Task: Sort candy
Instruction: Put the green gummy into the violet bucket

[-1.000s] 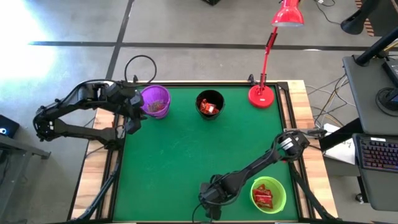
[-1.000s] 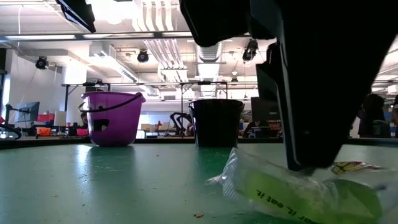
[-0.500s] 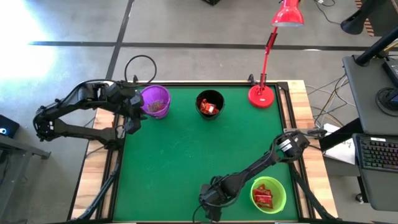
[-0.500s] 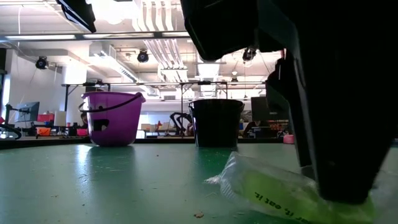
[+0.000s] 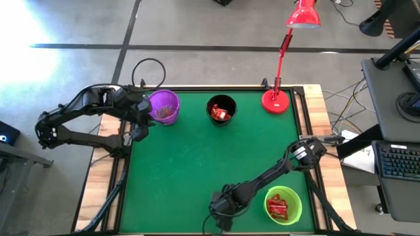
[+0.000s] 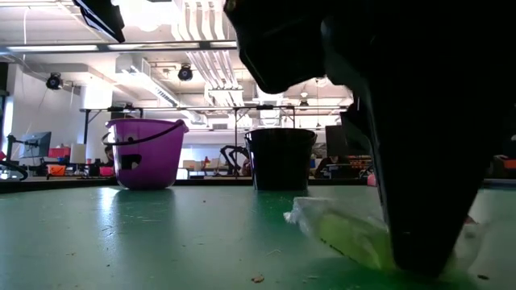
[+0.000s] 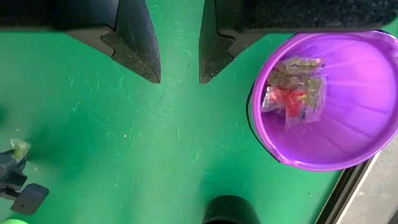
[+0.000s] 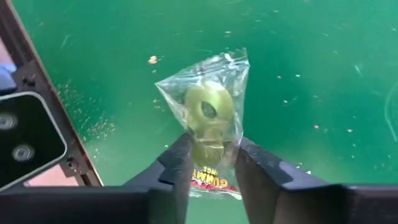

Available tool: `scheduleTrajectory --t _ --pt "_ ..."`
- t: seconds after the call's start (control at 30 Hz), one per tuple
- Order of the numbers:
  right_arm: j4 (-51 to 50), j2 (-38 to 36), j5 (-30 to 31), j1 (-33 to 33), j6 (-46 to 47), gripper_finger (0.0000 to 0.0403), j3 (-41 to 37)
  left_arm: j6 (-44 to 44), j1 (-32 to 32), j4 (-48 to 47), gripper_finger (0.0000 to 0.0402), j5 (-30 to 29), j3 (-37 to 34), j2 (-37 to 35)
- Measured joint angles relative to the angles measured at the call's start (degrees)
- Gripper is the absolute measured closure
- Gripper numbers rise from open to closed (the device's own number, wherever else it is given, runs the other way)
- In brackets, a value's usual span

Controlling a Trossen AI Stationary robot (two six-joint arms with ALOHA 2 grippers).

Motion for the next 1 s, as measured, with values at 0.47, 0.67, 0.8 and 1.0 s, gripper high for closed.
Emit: scheduleTrajectory --t 0.47,0.67,0.8,1.0 --pt "-3.0 -2.6 1.0 -2.1 3.7 0.0390 2.5 0.9 0.0 -0.4 0.0311 0.0 0.0 0.0" --pt "-5.7 -4.6 12.1 -3.6 -0.4 0.0390 10.6 2.7 0.0 -0.1 0.0311 7.5 -1.3 0.0" --pt "-8.9 -4.5 20.8 -5.6 -4.9 0.0390 15.9 3.6 0.0 4.0 0.0311 13.1 -4.2 -0.2" --pt "-8.6 -4.7 25.7 -10.5 -12.7 0.0390 22.0 4.0 0.0 13.5 0.0311 21.9 -10.0 0.3"
